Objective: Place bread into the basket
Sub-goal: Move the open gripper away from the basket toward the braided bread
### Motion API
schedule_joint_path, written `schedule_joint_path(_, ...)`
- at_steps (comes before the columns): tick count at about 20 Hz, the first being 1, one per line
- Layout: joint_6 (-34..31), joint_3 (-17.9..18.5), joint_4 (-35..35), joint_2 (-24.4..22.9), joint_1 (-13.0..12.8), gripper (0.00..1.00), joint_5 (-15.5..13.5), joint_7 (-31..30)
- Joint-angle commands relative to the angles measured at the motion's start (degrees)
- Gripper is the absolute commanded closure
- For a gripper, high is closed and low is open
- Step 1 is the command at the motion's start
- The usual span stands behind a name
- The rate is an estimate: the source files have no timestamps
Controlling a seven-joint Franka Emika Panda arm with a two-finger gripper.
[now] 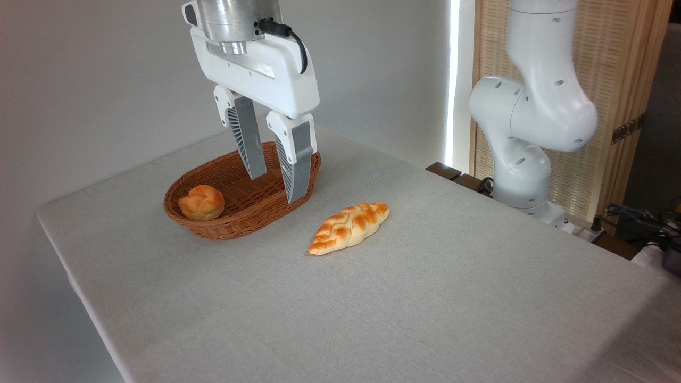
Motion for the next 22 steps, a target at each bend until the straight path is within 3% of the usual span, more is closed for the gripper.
schedule_joint_path(1, -1.2, 1.0, 0.5, -0.4, -0.7, 0.00, 0.6, 0.3)
schedule_joint_path(12, -1.1, 0.6, 0.6, 0.3, -0.6, 0.00, 0.4, 0.5)
schedule_joint_path(16, -0.4, 0.5, -2.5, -1.9, -0.8, 0.00, -0.1, 0.5)
schedule_joint_path(19, 5.4, 0.5, -14.2, -10.0, -1.2, 0.00, -0.6, 0.9)
schedule_joint_path(22, 8.7, 0.7, -24.1, -17.0, -4.7, 0.00, -0.9, 0.8)
